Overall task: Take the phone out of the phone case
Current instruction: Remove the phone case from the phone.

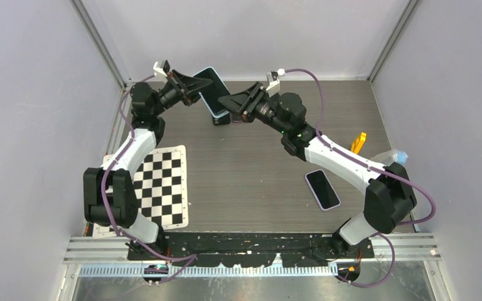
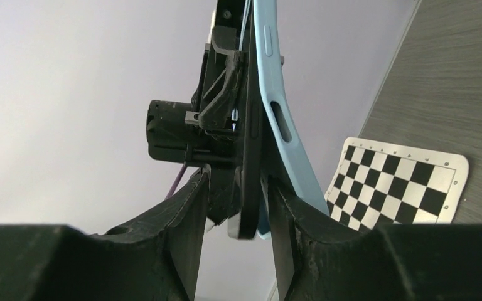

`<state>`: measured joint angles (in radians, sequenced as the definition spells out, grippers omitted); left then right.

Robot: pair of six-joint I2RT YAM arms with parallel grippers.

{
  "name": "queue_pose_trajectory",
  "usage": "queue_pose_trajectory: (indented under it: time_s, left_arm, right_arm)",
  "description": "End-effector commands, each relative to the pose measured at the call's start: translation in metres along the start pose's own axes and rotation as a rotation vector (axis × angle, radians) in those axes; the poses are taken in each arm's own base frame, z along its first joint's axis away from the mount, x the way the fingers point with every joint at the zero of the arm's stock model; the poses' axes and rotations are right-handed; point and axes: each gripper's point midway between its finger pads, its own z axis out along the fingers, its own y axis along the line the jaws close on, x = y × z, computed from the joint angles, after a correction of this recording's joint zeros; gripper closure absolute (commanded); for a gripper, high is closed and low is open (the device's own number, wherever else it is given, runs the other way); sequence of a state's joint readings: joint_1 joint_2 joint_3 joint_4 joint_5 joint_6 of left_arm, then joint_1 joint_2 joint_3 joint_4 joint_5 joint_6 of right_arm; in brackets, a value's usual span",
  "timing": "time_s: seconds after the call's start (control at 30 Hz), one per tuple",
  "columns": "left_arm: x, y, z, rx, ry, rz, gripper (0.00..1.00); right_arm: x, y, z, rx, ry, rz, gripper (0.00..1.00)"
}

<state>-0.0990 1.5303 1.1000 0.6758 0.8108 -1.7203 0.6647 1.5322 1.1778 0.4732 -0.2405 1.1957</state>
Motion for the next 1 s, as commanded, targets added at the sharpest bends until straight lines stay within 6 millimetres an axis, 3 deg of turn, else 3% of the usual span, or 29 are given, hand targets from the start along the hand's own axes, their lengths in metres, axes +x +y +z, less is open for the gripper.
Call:
queue_pose_trajectory:
  time_s: [0.0, 0.07, 0.13, 0.2, 0.3, 0.5, 0.63, 0.77, 0.97]
  left_arm:
    - [0.078, -0.061, -0.022, 0.177, 0.362, 0.365, 1.0]
    - [0.085, -0.059, -0.027, 0.182, 0.396, 0.411, 1.0]
    - [0.089, -0.057, -0.031, 0.186, 0.418, 0.448, 1.0]
    - [0.092, -0.056, -0.033, 0.189, 0.431, 0.47, 0.98]
    - [0.092, -0.058, -0.034, 0.188, 0.439, 0.477, 0.86]
    - [0.073, -0.059, -0.039, 0.167, 0.336, 0.508, 0.43]
    - [0.059, -0.048, -0.043, 0.095, 0.248, 0.52, 0.23]
    - [0.056, -0.04, -0.045, 0.058, 0.222, 0.534, 0.17]
    - [0.056, -0.029, -0.044, 0.037, 0.203, 0.53, 0.2]
  right_arm:
    - [-0.012, -0.013, 0.007, 0.02, -0.002, 0.008, 0.54]
    - [-0.012, -0.004, 0.008, -0.016, 0.016, 0.001, 0.56]
    - [-0.011, 0.001, 0.009, -0.031, 0.031, -0.002, 0.65]
    - [-0.012, 0.004, 0.013, -0.03, 0.042, 0.002, 0.82]
    - [-0.01, 0.007, 0.016, -0.036, 0.063, 0.001, 0.98]
    - [-0.036, 0.027, 0.006, -0.072, -0.012, -0.023, 0.99]
    - [-0.059, 0.058, -0.01, -0.148, -0.063, 0.003, 0.99]
    - [-0.068, 0.074, -0.016, -0.191, -0.074, 0.044, 0.99]
    - [-0.07, 0.081, -0.014, -0.254, -0.066, 0.151, 0.99]
